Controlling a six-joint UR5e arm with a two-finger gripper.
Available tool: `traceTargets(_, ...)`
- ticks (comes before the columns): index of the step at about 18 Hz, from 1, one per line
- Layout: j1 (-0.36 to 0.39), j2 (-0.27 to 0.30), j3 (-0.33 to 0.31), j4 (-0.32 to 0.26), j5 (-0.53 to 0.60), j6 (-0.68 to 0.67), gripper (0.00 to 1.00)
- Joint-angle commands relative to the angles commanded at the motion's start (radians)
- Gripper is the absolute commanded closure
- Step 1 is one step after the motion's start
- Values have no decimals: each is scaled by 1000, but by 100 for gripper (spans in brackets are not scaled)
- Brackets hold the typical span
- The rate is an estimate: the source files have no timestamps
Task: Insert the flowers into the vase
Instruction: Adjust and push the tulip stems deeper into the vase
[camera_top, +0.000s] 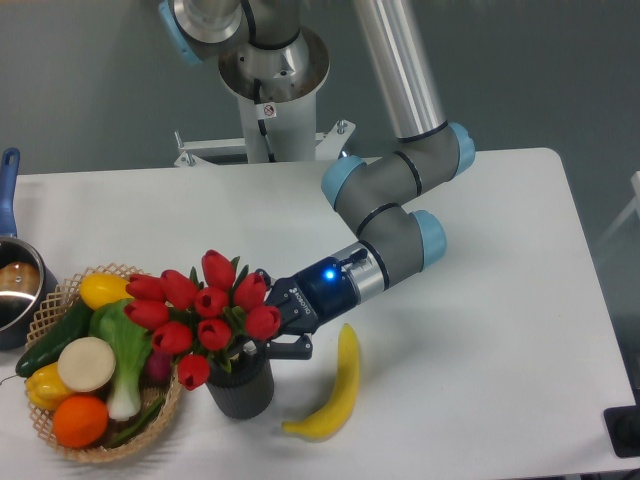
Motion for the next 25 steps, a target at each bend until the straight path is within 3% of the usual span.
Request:
traceTargets(8,0,0,0,0,5,3,73)
traceTargets(13,0,-2,-2,0,6,25,61)
traceTargets(20,2,-5,-2,0,5,26,55)
traceTargets(24,5,-5,-2,0,6,26,47)
traceTargets(25,5,-3,0,2,6,29,34)
